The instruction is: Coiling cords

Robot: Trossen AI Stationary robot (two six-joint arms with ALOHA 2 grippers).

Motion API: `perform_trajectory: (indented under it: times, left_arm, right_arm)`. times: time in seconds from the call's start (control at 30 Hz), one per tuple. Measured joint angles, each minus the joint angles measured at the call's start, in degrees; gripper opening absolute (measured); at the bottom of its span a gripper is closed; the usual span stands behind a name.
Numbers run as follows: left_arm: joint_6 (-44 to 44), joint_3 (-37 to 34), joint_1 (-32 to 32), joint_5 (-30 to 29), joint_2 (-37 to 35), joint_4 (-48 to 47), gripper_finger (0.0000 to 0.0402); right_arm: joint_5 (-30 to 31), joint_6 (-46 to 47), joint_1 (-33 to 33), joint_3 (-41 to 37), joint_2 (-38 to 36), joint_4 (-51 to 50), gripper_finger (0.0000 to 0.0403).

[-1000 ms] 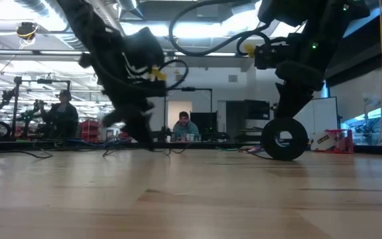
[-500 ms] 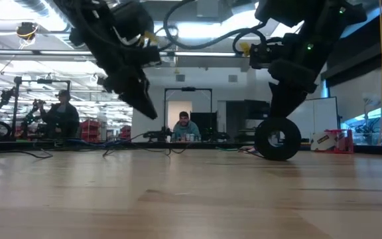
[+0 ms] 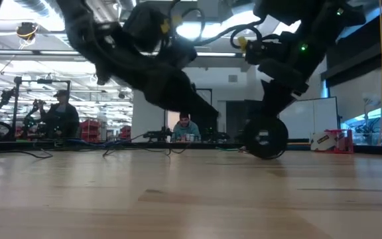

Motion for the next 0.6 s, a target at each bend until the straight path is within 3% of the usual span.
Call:
perform_trajectory:
  times: [0.2, 0.43, 0.6]
  left_arm:
    - [1.5, 0.22, -0.68, 0.07, 6.45, 12.16, 0.0155]
    - [2.39, 2.64, 0.16, 0.28, 9.33, 11.56, 0.0155]
    - [4.94, 3.52, 0.07, 4.99, 9.37, 8.22, 0.0128]
  right_arm:
    - [0.37, 1.09, 0.04, -0.06, 0.0, 2.82, 0.0005]
    - [0.35, -1.99, 0.0, 0.01, 1.2, 7.41, 0.0005]
    - [1.04, -4.69, 0.0, 0.01, 3.34, 10.89, 0.0005]
